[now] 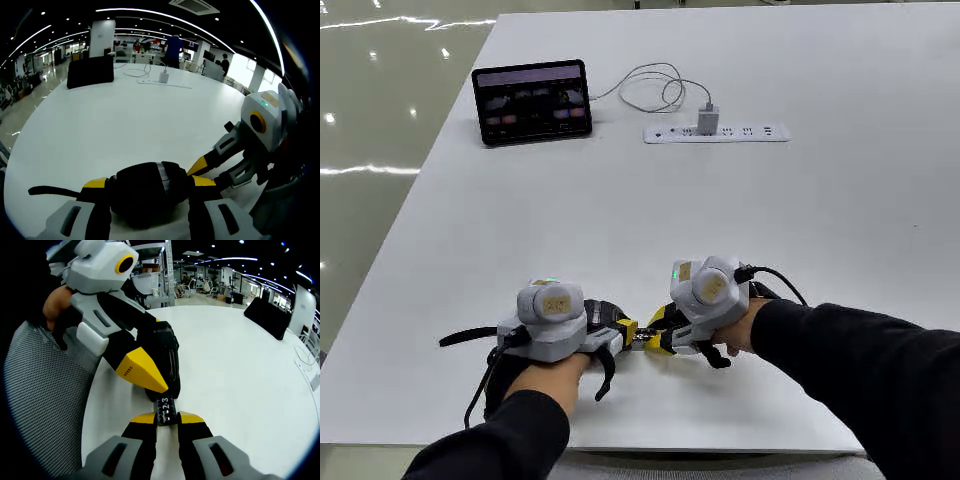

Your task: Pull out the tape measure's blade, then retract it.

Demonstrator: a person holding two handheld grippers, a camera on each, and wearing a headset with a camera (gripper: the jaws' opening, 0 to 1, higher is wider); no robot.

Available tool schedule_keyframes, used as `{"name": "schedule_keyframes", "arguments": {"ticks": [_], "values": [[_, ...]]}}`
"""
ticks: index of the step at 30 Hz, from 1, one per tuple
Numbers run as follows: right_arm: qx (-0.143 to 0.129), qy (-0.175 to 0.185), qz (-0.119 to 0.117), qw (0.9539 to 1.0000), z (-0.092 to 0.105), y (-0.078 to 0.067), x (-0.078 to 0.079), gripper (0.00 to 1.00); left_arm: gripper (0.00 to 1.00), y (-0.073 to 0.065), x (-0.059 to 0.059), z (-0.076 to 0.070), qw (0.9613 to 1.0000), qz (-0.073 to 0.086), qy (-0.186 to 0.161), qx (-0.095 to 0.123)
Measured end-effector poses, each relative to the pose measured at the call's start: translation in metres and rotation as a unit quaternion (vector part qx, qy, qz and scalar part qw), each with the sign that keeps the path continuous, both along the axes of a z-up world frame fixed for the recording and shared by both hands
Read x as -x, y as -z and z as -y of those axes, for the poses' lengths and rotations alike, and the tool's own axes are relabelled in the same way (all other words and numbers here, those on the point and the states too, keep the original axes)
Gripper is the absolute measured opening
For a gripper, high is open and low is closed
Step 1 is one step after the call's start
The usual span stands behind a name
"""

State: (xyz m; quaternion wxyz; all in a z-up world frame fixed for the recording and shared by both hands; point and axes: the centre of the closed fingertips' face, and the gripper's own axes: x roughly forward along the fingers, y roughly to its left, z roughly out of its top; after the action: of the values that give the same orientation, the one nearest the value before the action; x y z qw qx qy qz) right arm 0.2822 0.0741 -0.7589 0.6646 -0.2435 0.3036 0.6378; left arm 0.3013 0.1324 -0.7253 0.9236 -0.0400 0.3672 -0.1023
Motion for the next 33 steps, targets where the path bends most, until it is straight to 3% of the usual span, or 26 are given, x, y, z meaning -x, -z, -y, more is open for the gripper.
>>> {"name": "schedule_keyframes", "arguments": {"ticks": [15,24,33], "values": [[-0.009,0.007,0.005,0.9999,0.001,-0.001,-0.001,0.12,0.58,0.0,0.0,0.0,1.0,0.001,0.0,-0.001],[-0.007,-0.017,0.022,0.9996,0.004,-0.001,-0.001,0.11,0.58,0.0,0.0,0.0,1.0,0.0,0.0,0.001],[-0.013,-0.013,0.012,0.9998,-0.008,-0.001,0.0,0.1,0.58,0.001,-0.001,-0.001,1.0,-0.001,-0.001,0.003]]}}
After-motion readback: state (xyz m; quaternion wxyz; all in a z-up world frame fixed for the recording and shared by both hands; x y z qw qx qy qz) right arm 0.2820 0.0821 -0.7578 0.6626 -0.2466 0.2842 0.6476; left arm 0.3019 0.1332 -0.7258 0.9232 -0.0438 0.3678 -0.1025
